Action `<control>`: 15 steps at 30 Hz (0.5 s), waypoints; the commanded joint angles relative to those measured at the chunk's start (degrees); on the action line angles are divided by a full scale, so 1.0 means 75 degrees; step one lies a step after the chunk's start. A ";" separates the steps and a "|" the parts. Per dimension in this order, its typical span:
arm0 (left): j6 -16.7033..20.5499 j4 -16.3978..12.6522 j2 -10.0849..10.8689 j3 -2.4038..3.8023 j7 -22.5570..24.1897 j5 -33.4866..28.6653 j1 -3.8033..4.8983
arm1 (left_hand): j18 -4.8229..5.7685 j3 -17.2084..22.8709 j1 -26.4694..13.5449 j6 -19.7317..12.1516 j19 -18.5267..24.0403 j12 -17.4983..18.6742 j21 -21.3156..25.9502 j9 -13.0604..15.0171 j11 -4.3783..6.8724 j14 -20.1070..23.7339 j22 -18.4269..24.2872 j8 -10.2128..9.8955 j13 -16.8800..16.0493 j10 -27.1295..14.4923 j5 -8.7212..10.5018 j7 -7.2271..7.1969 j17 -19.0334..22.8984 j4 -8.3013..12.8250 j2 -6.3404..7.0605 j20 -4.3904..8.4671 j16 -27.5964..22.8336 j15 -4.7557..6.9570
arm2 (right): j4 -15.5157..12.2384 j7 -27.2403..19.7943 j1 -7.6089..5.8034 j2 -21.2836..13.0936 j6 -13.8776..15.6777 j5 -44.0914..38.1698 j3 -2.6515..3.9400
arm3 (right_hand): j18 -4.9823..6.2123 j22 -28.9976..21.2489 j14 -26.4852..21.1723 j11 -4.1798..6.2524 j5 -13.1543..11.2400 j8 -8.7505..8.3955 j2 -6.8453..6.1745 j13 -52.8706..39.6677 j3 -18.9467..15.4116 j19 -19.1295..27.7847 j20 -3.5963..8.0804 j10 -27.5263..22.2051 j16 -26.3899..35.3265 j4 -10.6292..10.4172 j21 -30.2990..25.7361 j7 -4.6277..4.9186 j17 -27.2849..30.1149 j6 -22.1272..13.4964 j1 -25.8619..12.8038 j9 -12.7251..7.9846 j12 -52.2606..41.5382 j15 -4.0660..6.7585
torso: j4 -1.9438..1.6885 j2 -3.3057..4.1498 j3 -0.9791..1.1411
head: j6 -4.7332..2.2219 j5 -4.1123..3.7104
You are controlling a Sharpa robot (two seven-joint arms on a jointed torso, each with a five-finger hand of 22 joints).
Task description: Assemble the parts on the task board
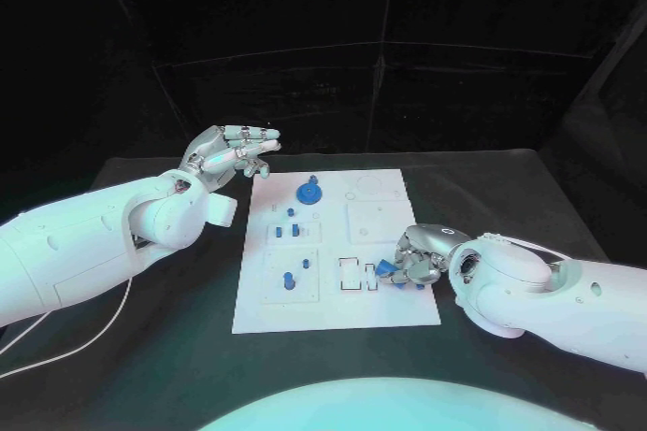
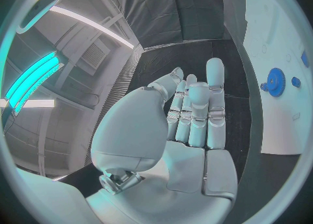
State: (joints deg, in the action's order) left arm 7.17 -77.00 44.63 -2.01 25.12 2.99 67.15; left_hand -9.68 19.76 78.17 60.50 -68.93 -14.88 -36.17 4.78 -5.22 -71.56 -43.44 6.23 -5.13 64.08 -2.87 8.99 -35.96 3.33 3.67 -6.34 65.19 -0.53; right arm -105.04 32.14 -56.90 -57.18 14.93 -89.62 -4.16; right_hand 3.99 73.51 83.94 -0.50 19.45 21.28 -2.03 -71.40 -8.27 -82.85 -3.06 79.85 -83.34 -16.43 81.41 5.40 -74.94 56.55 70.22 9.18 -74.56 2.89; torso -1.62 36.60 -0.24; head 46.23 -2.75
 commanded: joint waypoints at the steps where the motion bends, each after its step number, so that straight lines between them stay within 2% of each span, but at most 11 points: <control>1: -0.0101 -0.0013 0.0004 0.0005 0.0015 -0.0025 0.0009 | -0.0105 -0.0019 0.0013 -0.0012 0.0030 -0.0047 0.0050 -0.0009 0.0004 0.0031 0.0007 0.0032 -0.0011 -0.0058 -0.0024 0.0031 0.0007 0.0013 -0.0035 0.0008 -0.0042 0.0001 | 0.0047 0.0068 0.0041 0.0019 0.0038 -0.0125 -0.0034 | -0.0080 0.0034 0.0486 -0.0008 0.0236 0.0072 0.0086 -0.0058 0.0019 -0.0044 0.0010 0.0075 -0.0058 0.0070 0.0052 -0.0040 -0.0130 0.0011 0.0256 0.0002 -0.0043 0.0065 | 0.0003 -0.0007 -0.0006 | 0.0003 0.0003; 5: -0.0106 -0.0016 0.0009 0.0003 0.0012 -0.0025 0.0008 | -0.0105 -0.0019 0.0013 -0.0012 0.0030 -0.0047 0.0050 -0.0009 0.0004 0.0031 0.0007 0.0032 -0.0011 -0.0058 -0.0024 0.0031 0.0007 0.0013 -0.0035 0.0008 -0.0042 0.0001 | -0.0017 0.0062 0.0044 0.0007 0.0165 -0.0165 -0.0034 | -0.0089 0.0082 0.0494 0.0011 0.0445 0.0124 0.0128 -0.0127 0.0034 -0.0063 0.0026 0.0112 -0.0083 0.0158 0.0077 -0.0058 -0.0180 0.0062 0.0506 0.0040 -0.0067 0.0081 | 0.0007 -0.0008 0.0002 | 0.0003 0.0008; 9: -0.0110 -0.0020 0.0014 0.0000 0.0012 -0.0025 0.0007 | -0.0105 -0.0019 0.0013 -0.0012 0.0030 -0.0047 0.0050 -0.0009 0.0004 0.0031 0.0007 0.0032 -0.0011 -0.0058 -0.0024 0.0031 0.0007 0.0013 -0.0035 0.0008 -0.0042 0.0001 | -0.0156 0.0056 0.0045 -0.0032 0.0452 -0.0188 -0.0033 | -0.0109 0.0191 0.0514 0.0061 0.0605 0.0204 0.0219 -0.0303 0.0057 -0.0110 0.0053 0.0228 -0.0136 0.0214 0.0135 -0.0118 -0.0294 0.0208 0.0698 0.0103 -0.0189 0.0116 | 0.0000 -0.0011 0.0002 | -0.0010 0.0005; 12: -0.0112 -0.0020 0.0017 -0.0002 0.0012 -0.0025 0.0004 | -0.0105 -0.0019 0.0013 -0.0012 0.0030 -0.0047 0.0050 -0.0009 0.0004 0.0031 0.0007 0.0032 -0.0011 -0.0058 -0.0024 0.0031 0.0007 0.0013 -0.0035 0.0008 -0.0042 0.0001 | -0.0323 0.0034 0.0046 -0.0099 0.0819 -0.0194 -0.0031 | -0.0131 0.0306 0.0533 0.0119 0.0793 0.0250 0.0287 -0.0469 0.0065 -0.0161 0.0092 0.0347 -0.0188 0.0224 0.0196 -0.0184 -0.0402 0.0338 0.0793 0.0161 -0.0315 0.0162 | 0.0002 -0.0011 0.0006 | -0.0008 0.0020; 15: -0.0114 -0.0021 0.0017 -0.0005 0.0013 -0.0025 0.0001 | -0.0106 -0.0032 0.0000 -0.0006 0.0028 -0.0060 0.0062 -0.0008 0.0007 0.0036 0.0015 0.0040 -0.0013 -0.0063 -0.0024 0.0025 0.0018 0.0008 -0.0032 0.0007 -0.0043 0.0001 | -0.0482 -0.0027 0.0045 -0.0159 0.1211 -0.0155 -0.0029 | -0.0149 0.0396 0.0550 0.0175 0.0843 0.0304 0.0325 -0.0642 0.0044 -0.0201 0.0131 0.0457 -0.0235 0.0201 0.0245 -0.0251 -0.0501 0.0489 0.0814 0.0226 -0.0449 0.0205 | -0.0001 -0.0014 -0.0004 | -0.0021 0.0010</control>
State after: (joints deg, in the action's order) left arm 7.03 -77.03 44.74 -2.09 25.07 2.99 67.10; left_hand -9.69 19.76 78.17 60.50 -68.93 -15.14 -35.90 4.78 -5.22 -71.56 -43.40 6.23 -5.15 64.08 -2.87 8.99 -35.87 3.33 3.67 -6.34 65.19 -0.53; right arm -108.06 32.39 -56.49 -58.36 18.93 -90.50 -4.44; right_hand 3.99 74.95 83.92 0.62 25.55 23.31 -0.71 -74.95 -7.77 -83.67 -2.25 82.64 -84.86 -14.96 82.93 4.38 -74.93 58.93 74.97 9.58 -77.61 3.93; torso -1.62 36.52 -0.23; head 46.14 -2.63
